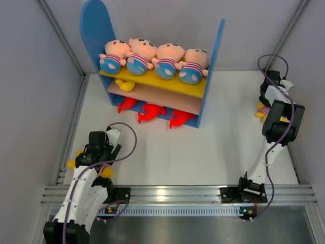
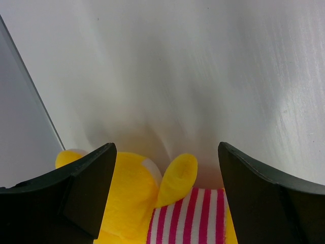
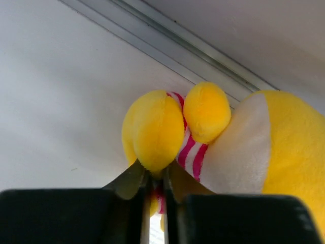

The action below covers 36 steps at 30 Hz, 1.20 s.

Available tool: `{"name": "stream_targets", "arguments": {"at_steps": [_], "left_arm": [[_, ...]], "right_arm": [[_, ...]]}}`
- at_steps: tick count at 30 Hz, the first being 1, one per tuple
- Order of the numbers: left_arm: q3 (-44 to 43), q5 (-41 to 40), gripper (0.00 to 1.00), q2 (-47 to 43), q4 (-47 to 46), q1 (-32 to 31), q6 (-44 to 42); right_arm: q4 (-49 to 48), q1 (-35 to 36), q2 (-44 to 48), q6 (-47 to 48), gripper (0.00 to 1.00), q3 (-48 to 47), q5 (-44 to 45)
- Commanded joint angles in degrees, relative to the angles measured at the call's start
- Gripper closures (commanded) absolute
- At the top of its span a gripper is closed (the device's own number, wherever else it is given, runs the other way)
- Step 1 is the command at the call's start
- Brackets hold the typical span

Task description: Place and organize the stuffed toys onto the shelf

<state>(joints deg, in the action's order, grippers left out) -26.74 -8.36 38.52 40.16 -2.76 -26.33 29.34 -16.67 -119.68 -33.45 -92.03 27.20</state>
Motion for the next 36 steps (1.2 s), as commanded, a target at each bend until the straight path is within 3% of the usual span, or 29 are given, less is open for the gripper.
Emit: {"name": "stream_targets", "arguments": {"at_steps": [1,6,8,11,18,23,26,27,31,33,36], "left_arm": [[0.29,0.54,0.13,-0.29,-0.70,0.39,-0.30],[0.11,0.36,0.13,-1.08,-0.70,0.39,-0.22],[0.20,0.45,0.13,-1.61,-0.70,0.39,-0.13],[0.29,0.45,0.13,-2.40,-0.70,0.39,-0.30],[0.37,0.27,0.12,-4.15,-0.70,0.39,-0.30],[0.37,0.62,0.12,-5.91,-0.70,0.39,-0.39],[0.37,0.80,0.12,-6.44,-0.61,0.39,-0.48],[0.46,0.98,0.12,-6.44,-0.70,0.39,-0.48],[0.46,0.89,0.12,-7.06,-0.79,0.39,-0.57],[0.38,0.72,0.12,-7.06,-0.70,0.39,-0.48],[0.37,0.63,0.12,-7.06,-0.70,0.39,-0.39]], "right_arm": [[-3.93,0.14,2.68,0.58,1.00,5.26,-3.56],[-12.89,1.81,17.79,5.84,1.00,14.67,-11.53],[-14.04,2.34,24.38,8.57,1.00,15.91,-18.74],[-13.26,4.35,32.62,11.82,1.00,16.18,-21.49],[-7.64,19.45,48.12,23.15,1.00,10.22,-17.97],[-4.05,31.39,57.26,31.41,1.00,5.82,-23.40],[0.78,38.44,58.59,39.85,1.00,2.74,-33.68],[3.76,44.55,58.51,42.48,1.00,1.43,-33.79],[14.58,63.30,52.46,46.10,1.00,-5.25,-22.56],[18.89,72.85,46.22,48.38,1.00,-9.98,-20.97],[24.00,81.51,38.05,52.85,1.00,-14.92,-21.48]]}}
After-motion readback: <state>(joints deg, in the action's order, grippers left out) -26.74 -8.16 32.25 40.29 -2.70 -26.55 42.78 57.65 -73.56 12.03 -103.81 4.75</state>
